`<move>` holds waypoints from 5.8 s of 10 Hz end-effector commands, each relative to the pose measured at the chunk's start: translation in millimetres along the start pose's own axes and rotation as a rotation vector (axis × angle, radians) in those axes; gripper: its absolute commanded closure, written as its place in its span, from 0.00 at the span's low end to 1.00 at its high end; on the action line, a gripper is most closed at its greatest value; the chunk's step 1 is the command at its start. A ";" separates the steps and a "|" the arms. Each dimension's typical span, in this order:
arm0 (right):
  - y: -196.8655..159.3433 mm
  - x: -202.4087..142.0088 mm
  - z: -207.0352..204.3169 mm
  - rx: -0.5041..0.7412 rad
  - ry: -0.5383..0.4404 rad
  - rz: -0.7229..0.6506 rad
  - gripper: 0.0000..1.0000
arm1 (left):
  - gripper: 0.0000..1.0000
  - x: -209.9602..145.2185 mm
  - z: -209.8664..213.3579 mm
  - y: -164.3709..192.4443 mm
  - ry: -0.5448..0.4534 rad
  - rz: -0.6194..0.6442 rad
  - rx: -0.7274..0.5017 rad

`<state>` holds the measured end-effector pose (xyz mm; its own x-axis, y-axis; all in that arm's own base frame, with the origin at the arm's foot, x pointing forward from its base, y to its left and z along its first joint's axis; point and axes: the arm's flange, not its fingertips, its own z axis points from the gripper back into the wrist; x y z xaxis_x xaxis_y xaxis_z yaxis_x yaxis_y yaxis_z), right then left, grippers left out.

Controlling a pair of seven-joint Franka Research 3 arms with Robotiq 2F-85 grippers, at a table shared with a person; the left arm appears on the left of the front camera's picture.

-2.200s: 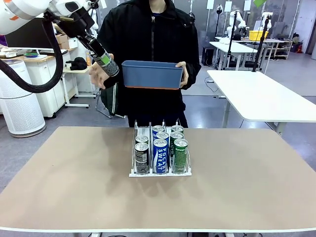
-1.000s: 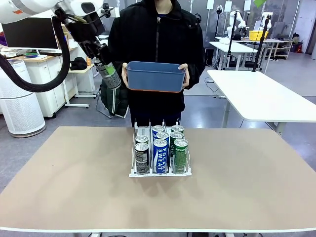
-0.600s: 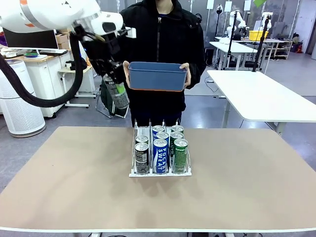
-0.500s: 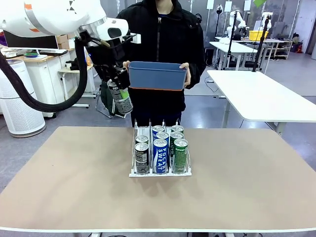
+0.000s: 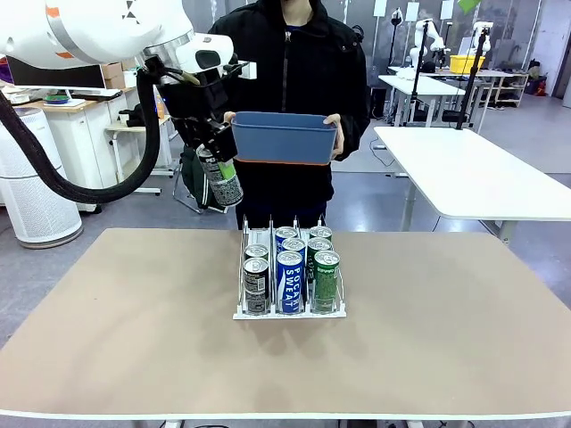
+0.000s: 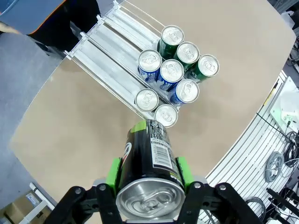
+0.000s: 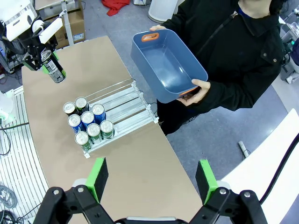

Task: Fill the beverage cans into the dispenser.
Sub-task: Place the picked Pepsi coke in the line of the Automatic Can Dispenser with the same cans.

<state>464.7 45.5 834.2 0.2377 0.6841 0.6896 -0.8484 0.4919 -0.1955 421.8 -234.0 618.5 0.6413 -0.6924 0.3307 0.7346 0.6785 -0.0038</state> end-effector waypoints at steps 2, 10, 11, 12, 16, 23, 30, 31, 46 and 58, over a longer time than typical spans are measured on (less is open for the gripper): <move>0.6 -0.3 0.2 -0.005 0.010 0.005 0.00 | 0.42 9.0 3.2 0.2 -0.002 0.066 -0.012; 0.6 -0.3 0.2 -0.005 0.010 0.005 0.00 | 0.42 6.2 -53.6 -99.8 0.087 0.074 -0.010; 0.6 -0.3 0.2 -0.005 0.010 0.005 0.00 | 0.42 1.1 -61.4 -104.8 0.120 0.051 -0.016; 0.6 -0.3 0.2 -0.005 0.010 0.005 0.00 | 0.42 -0.9 -70.8 -109.8 0.134 0.035 -0.026; 0.6 -0.3 0.2 -0.005 0.010 0.005 0.00 | 0.42 -14.6 -107.2 -119.9 0.193 -0.067 -0.068; 0.6 -0.3 0.2 -0.005 0.010 0.005 0.00 | 0.42 -22.7 -140.7 -105.0 0.235 -0.050 -0.083; 0.6 -0.3 0.2 -0.005 0.010 0.005 0.00 | 1.00 -23.3 -149.9 -98.6 0.225 -0.078 -0.068; 0.6 -0.3 0.2 -0.005 0.010 0.005 0.00 | 1.00 -23.1 -147.5 -102.3 0.240 -0.077 -0.097; 0.6 -0.3 0.2 -0.005 0.010 0.005 0.00 | 0.42 -18.2 -199.5 -70.8 0.138 0.174 0.103; 0.6 -0.3 0.2 -0.005 0.010 0.005 0.00 | 0.42 -0.3 -216.3 -25.3 0.052 0.272 0.117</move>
<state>465.4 45.5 835.0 0.2369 0.6842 0.6897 -0.8478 0.4923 -0.1971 434.3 -303.6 412.9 0.8287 -0.5141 0.2214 0.5275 0.8496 -0.0014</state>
